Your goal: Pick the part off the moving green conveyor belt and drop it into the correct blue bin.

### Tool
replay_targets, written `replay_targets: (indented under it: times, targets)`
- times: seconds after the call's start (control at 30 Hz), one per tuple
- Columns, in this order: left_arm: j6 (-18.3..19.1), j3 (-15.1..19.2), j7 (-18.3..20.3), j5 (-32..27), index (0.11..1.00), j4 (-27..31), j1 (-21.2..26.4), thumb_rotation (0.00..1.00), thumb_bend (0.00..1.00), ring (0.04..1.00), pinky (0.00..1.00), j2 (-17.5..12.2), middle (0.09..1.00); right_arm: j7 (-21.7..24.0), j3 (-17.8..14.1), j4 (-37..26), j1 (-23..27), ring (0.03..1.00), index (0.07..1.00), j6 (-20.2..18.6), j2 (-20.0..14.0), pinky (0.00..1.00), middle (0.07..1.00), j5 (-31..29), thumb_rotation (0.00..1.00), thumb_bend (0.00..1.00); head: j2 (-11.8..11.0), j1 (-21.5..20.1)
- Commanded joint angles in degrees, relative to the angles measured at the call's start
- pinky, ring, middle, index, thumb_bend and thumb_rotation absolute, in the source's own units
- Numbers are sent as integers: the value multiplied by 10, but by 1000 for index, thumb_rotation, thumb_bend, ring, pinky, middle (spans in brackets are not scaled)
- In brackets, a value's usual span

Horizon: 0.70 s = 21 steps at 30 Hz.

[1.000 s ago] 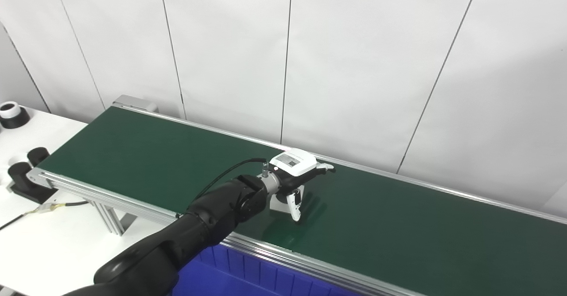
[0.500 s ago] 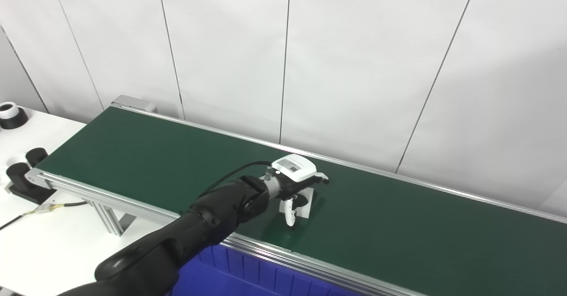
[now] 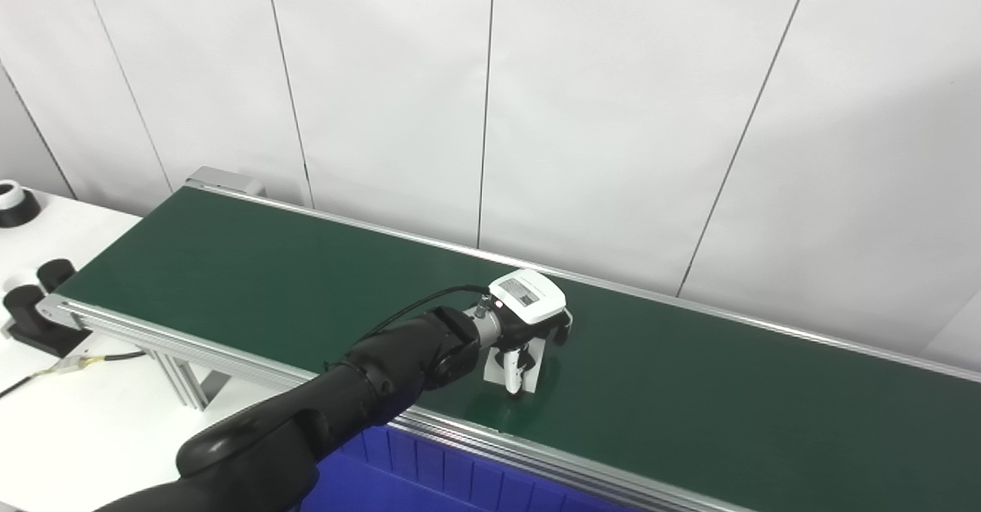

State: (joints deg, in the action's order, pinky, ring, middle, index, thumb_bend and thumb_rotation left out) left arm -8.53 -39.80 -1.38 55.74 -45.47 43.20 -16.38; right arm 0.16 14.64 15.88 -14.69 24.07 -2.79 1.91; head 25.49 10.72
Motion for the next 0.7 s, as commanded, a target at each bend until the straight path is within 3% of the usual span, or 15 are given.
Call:
replay_targets:
  times: [0.0,0.27,0.4,0.53,0.57,0.67]
  targets:
    - [23,0,9,13,532,-7,23,0,499,390,239,-17,459,4,1,-18,1,833,824,29,2,791,872,-4,946,911,1,2]
    - [22,-2,5,15,546,10,22,0,496,383,268,-19,460,3,3,-19,1,834,828,29,1,794,874,-2,948,916,2,1]
    - [24,7,21,6,552,31,19,0,495,376,280,-22,465,6,2,-18,1,830,825,29,2,794,869,-4,945,911,4,0]
    - [21,13,40,-1,556,59,21,0,495,383,307,-28,464,5,3,-20,2,834,828,28,3,800,872,-3,947,910,18,-9]
    - [14,20,41,-9,556,70,19,0,495,382,307,-31,464,5,4,-23,2,834,828,29,3,799,872,-2,947,908,40,-30]
    - [-1,34,46,-23,542,104,13,0,497,383,286,-41,464,6,6,-29,2,826,830,29,4,799,868,-2,956,910,57,-52]
